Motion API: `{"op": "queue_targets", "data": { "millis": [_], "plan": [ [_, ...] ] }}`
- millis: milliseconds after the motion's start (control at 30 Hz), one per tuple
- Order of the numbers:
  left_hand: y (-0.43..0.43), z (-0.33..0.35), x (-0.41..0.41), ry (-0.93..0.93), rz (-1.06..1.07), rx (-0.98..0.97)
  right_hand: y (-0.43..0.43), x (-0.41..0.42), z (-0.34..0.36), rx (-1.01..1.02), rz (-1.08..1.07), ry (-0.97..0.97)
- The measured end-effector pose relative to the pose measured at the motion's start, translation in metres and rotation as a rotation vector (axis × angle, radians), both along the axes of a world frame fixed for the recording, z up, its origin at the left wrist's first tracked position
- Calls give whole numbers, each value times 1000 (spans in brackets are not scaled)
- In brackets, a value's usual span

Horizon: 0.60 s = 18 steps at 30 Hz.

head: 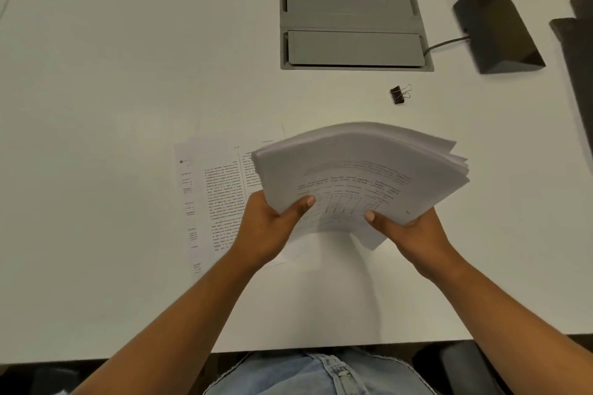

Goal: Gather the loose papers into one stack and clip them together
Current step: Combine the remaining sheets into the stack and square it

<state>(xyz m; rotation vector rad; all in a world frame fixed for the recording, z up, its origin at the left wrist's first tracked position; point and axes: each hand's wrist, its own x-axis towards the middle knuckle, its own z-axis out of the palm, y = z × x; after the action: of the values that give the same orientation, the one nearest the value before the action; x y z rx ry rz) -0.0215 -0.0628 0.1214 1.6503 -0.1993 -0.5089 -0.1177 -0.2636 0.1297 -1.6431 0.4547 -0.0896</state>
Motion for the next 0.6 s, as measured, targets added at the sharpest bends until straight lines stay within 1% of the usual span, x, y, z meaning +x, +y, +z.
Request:
{"op": "queue_targets", "data": {
  "millis": [67,200,267,333,400,500,600],
  "plan": [
    [1,0,-2,-19,9,4,-1,-5,-5,-14,1,19],
    [6,3,-3,-98,-33,22,-6,-12,-3,-10,-14,-30],
    [8,-2,-4,-97,-61,47,-8,-16,-5,-18,-10,16],
    [10,-9,-4,-45,-48,66,-8,-21,-9,-38,10,94],
    [11,-12,-5,20,-2,46,-7,-24,-11,-61,12,167],
    [15,-7,-3,88,19,-7,-7,-27,-6,-101,41,151],
    [19,0,1,193,-25,-89,-7,-30,-4,-127,41,194]
  ]
}}
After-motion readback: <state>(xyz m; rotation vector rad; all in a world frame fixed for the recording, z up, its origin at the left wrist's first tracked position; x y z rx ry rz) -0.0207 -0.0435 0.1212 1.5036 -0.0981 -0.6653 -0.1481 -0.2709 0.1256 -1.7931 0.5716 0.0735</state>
